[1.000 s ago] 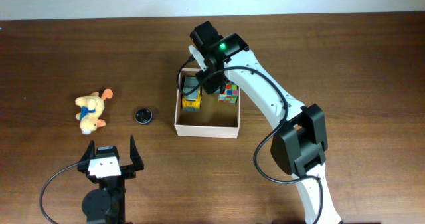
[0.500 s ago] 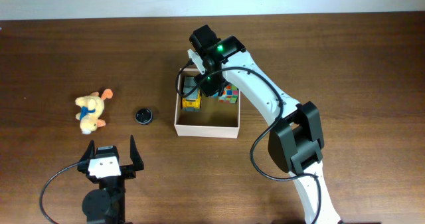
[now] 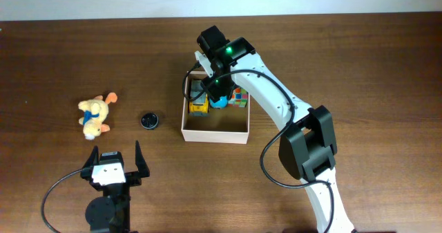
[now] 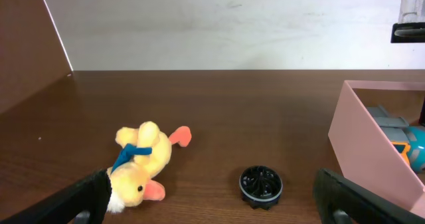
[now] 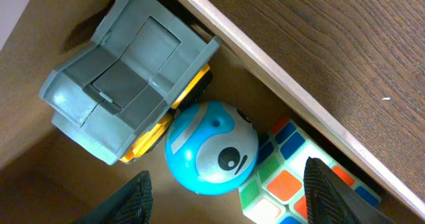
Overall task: Pack container
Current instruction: 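Lower the ball into the box between truck and cube, release, then raise the right gripper and retract it to the right side, then move the left gripper over the black puck and lower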
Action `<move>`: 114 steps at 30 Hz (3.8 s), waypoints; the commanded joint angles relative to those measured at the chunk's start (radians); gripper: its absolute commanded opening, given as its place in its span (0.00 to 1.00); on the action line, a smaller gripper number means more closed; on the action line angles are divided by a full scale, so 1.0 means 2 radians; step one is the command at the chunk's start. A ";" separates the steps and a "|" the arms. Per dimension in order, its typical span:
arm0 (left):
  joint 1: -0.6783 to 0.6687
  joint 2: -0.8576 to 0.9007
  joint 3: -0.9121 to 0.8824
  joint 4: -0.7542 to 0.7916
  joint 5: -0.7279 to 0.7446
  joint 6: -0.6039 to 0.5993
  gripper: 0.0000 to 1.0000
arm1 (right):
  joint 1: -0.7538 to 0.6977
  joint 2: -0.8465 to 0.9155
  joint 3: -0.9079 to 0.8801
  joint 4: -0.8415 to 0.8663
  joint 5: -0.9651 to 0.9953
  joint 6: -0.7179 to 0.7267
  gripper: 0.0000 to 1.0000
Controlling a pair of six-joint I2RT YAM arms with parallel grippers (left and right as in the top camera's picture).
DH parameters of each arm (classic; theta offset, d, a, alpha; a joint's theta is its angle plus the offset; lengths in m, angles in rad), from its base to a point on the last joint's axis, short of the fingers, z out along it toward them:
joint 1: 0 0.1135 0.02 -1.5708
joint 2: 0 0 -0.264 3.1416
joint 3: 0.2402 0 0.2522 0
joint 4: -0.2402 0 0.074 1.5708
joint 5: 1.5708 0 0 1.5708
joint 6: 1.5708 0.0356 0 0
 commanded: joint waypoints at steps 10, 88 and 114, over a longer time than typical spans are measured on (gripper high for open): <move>0.003 -0.005 -0.002 0.001 0.006 0.008 0.99 | 0.002 0.006 0.035 -0.032 -0.003 -0.001 0.58; 0.003 0.474 0.424 -0.062 0.092 -0.025 0.99 | -0.290 0.006 0.227 -0.196 0.107 0.147 0.99; 0.003 0.812 0.646 -0.345 0.186 -0.032 0.99 | -0.290 0.006 0.227 -0.196 0.107 0.147 0.99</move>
